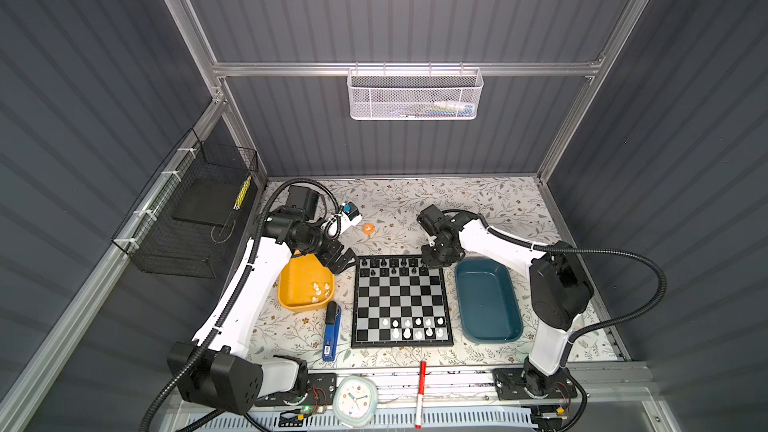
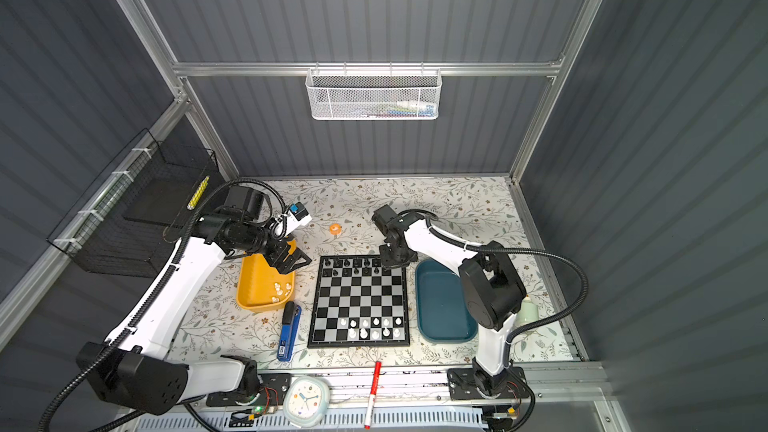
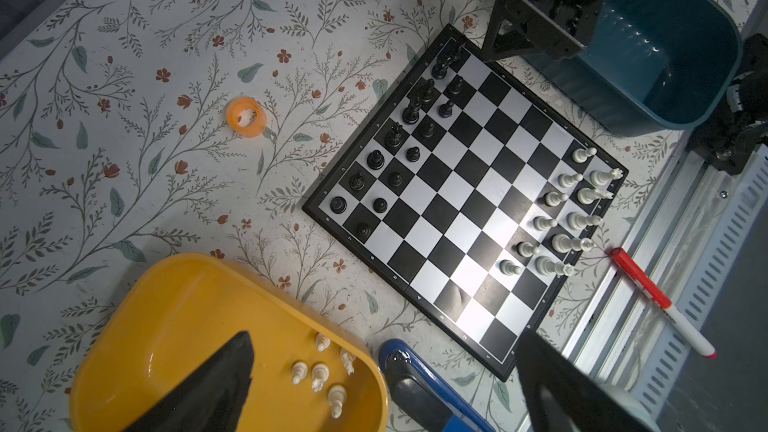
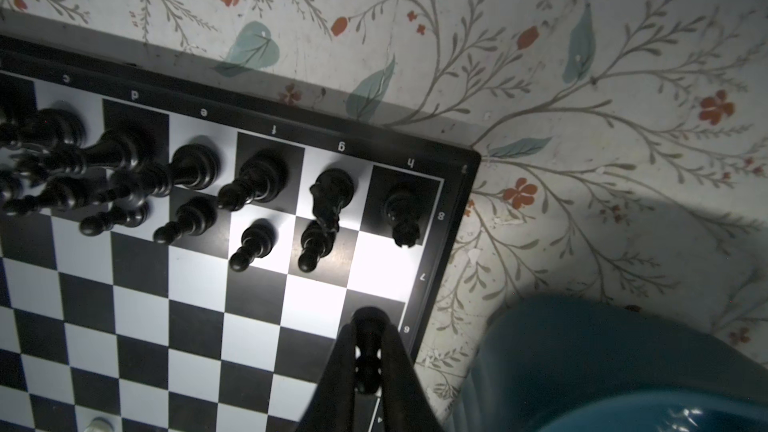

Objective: Set up the chess pieces on the board
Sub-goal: 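Carry the black piece with the right gripper over the board's back row, then lower the black piece onto the back-row square and open the right gripper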

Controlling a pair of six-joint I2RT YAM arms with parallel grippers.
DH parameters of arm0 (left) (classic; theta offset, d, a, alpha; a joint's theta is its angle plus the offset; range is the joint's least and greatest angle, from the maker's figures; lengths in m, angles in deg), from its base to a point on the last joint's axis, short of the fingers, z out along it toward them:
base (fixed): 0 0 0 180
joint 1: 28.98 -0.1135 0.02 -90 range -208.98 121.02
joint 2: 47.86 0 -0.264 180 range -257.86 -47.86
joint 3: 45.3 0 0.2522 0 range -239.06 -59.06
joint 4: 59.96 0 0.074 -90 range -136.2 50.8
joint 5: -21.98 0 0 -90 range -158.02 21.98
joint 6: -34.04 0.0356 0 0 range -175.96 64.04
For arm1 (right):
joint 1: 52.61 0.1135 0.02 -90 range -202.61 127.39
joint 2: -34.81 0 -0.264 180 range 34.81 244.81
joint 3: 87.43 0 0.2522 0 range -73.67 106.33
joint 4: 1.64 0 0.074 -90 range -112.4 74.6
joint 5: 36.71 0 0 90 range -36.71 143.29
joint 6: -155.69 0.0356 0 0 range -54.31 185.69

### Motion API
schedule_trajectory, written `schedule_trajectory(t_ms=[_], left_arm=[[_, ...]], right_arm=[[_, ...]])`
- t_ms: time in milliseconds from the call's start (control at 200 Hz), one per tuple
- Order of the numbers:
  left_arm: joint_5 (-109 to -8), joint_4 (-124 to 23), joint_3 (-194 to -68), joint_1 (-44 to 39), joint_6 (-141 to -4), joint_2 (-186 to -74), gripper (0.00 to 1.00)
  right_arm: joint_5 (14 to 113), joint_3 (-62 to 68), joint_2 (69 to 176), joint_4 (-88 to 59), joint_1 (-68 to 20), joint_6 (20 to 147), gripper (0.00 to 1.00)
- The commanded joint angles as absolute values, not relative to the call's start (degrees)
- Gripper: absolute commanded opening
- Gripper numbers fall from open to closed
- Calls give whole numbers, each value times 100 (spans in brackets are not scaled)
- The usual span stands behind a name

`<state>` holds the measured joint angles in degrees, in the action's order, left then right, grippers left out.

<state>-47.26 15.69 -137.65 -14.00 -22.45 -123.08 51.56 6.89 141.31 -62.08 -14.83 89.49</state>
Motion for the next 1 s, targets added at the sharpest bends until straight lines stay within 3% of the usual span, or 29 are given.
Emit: schedule_trajectory(t_ms=[0, 996], left_arm=[[-4766, 1703, -13763, -1378, -2178, -12191, 99], [-4701, 1708, -13746, -1378, -2169, -12178, 99]], right_arm=[[5092, 606, 14232, -6245, -1462, 8872, 15], [5101, 574, 14754, -5961, -1489, 8827, 17]])
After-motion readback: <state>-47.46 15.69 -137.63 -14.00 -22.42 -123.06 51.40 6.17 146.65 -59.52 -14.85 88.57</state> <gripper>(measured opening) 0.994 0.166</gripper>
